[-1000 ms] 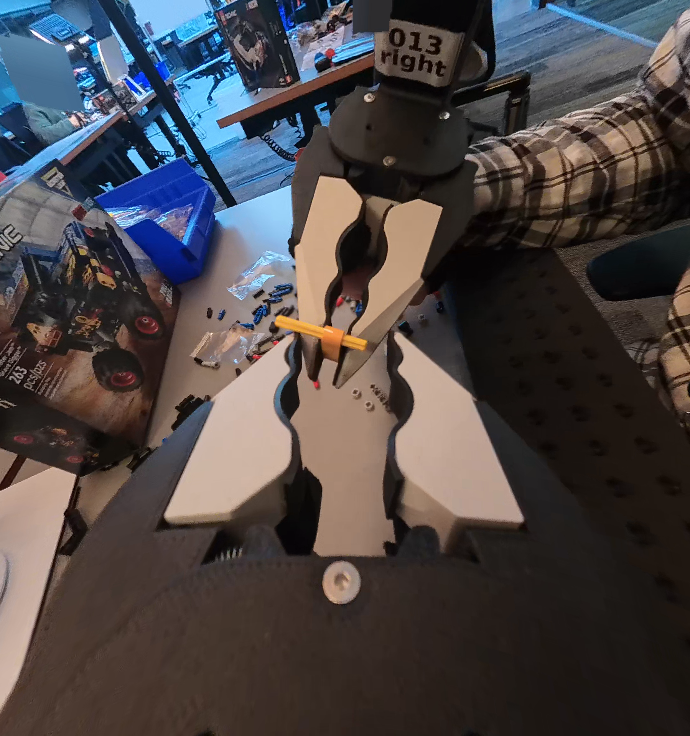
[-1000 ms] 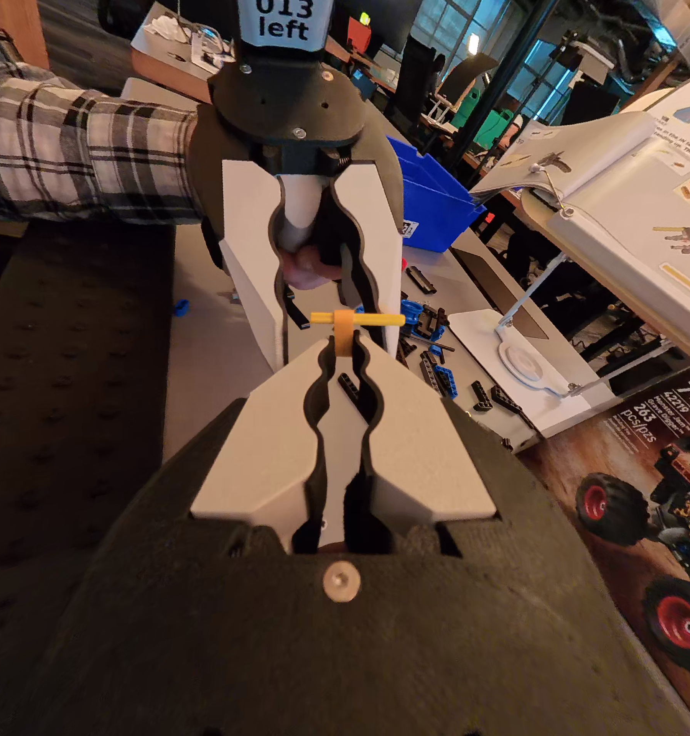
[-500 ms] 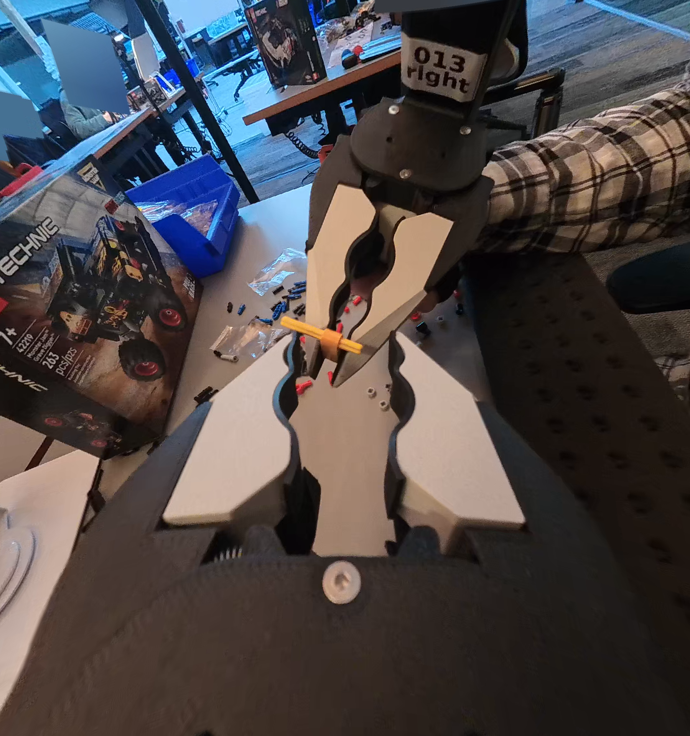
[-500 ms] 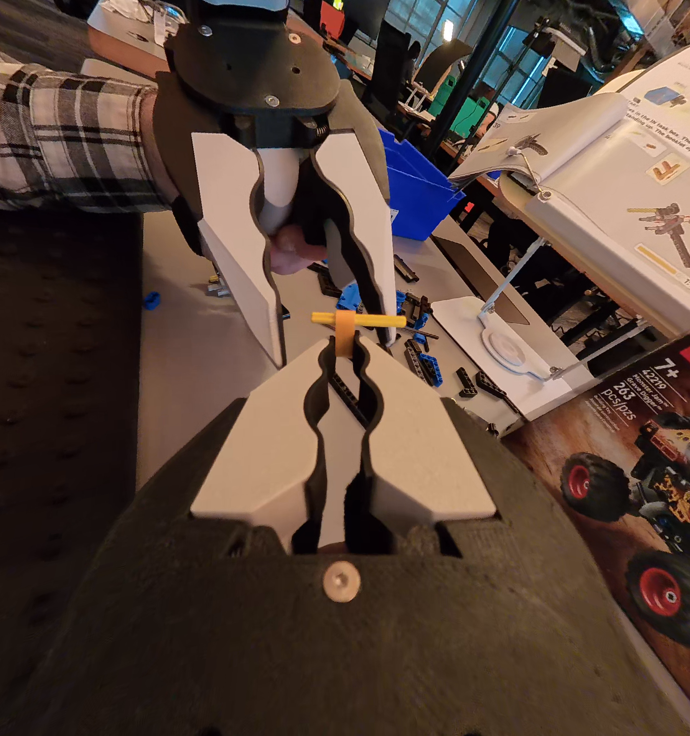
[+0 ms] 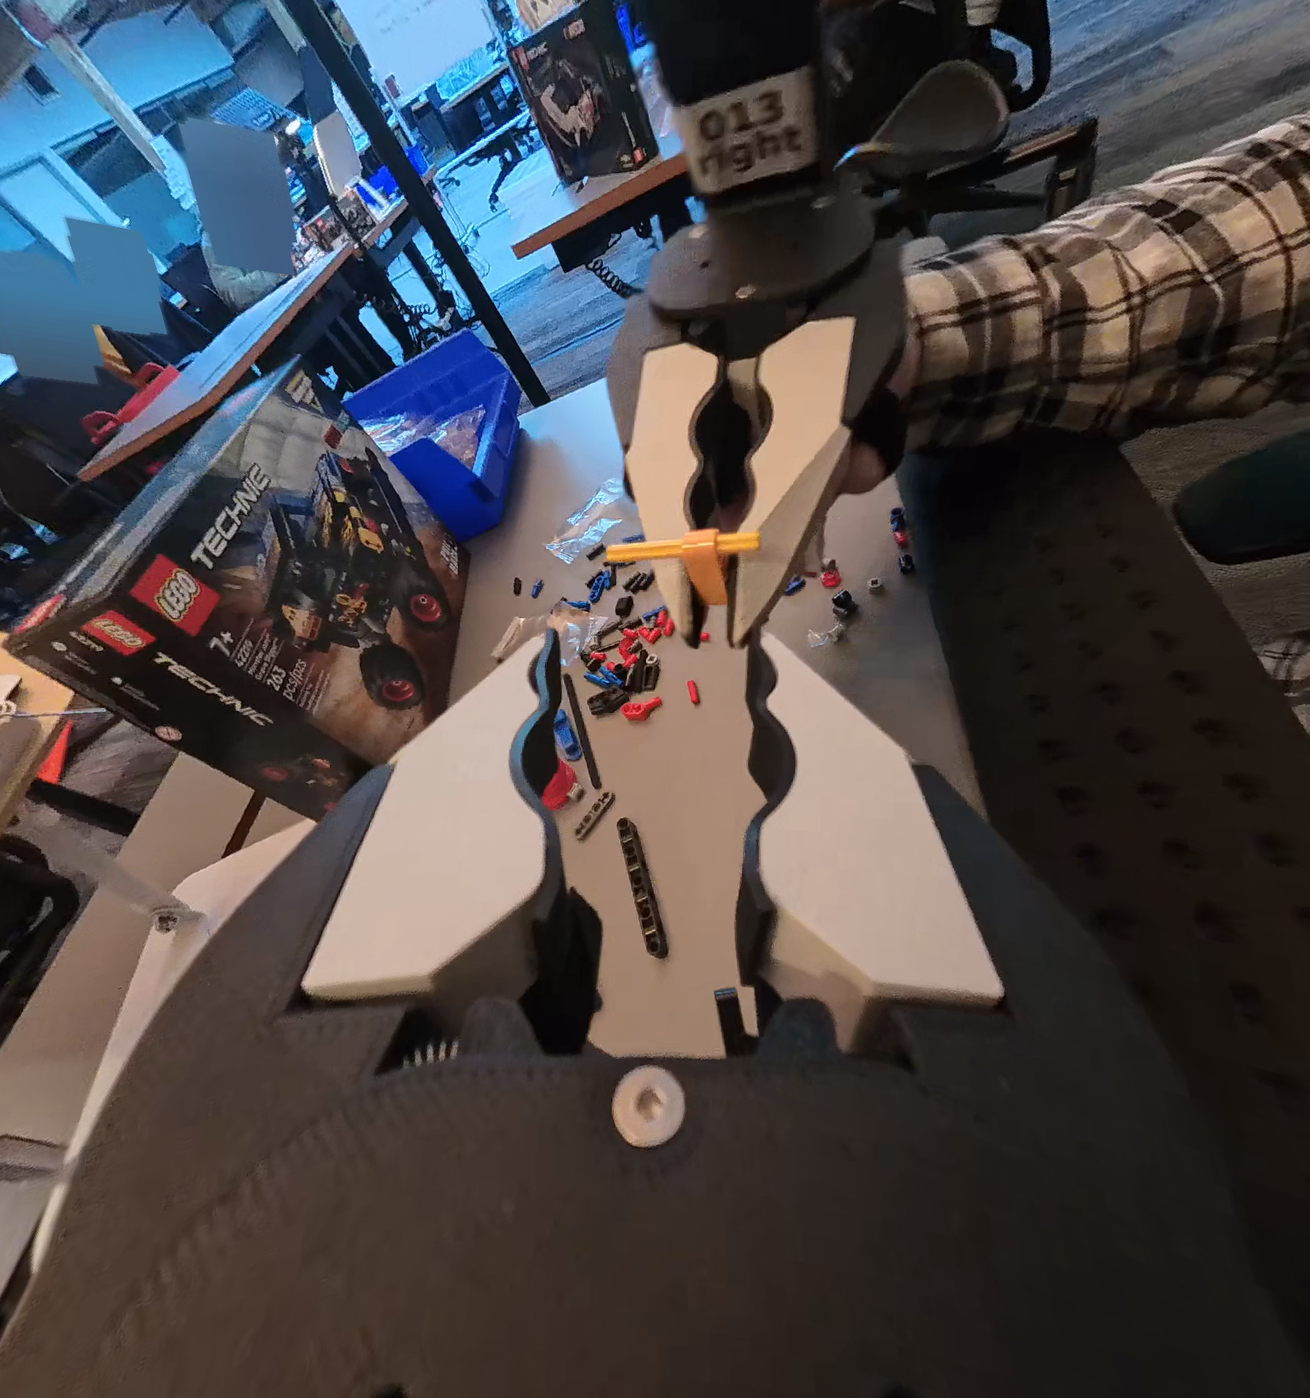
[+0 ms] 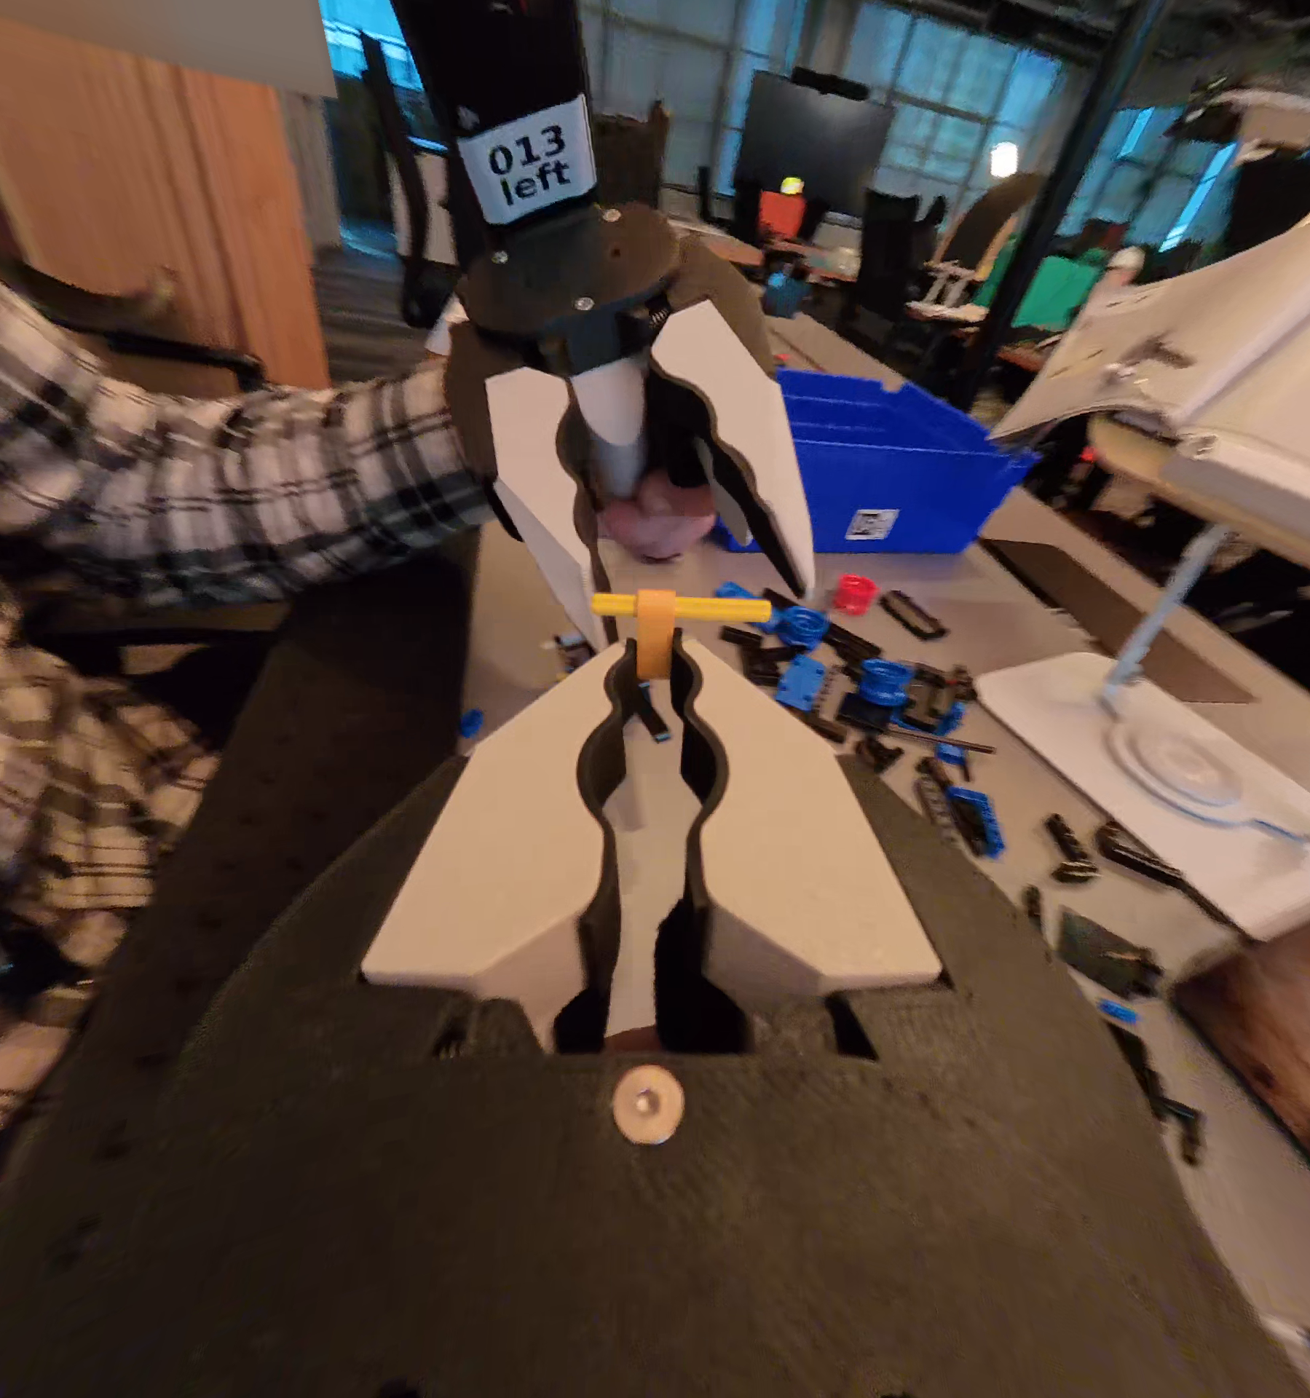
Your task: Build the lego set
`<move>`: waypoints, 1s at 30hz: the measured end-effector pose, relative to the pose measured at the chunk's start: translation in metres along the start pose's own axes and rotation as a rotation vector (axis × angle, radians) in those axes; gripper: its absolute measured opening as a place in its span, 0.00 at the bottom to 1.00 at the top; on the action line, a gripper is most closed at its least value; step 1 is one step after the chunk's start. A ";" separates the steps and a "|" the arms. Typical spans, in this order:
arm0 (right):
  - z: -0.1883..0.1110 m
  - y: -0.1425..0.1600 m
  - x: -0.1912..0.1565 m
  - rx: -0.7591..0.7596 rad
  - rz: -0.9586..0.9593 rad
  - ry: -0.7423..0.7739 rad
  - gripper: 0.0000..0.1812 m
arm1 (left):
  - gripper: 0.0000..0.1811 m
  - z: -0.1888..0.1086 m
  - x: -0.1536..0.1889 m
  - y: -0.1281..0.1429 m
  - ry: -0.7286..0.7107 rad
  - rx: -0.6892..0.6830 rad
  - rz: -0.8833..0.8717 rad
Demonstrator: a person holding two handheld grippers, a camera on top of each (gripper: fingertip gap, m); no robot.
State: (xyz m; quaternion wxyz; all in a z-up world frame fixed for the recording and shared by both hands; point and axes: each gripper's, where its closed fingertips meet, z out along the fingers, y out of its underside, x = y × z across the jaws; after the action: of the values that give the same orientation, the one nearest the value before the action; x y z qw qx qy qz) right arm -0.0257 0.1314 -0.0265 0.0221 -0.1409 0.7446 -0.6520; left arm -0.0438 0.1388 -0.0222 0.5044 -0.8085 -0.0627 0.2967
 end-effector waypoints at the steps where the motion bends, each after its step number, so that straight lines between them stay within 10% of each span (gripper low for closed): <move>1: 0.001 -0.003 -0.002 0.011 0.034 -0.041 0.03 | 0.26 -0.002 0.001 -0.003 0.006 0.012 0.016; 14: 0.007 -0.005 -0.040 -0.053 0.215 -0.475 0.03 | 0.17 -0.018 0.016 0.002 0.018 -0.075 0.205; 30: 0.017 0.006 -0.032 0.005 0.398 -0.506 0.05 | 0.01 0.005 0.009 0.032 -0.089 -0.213 0.306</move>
State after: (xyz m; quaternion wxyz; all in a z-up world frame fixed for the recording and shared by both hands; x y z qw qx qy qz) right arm 0.0072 0.1230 -0.0401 0.3339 -0.1502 0.7268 -0.5812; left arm -0.0455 0.1311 -0.0554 0.3614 -0.8436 0.0079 0.3971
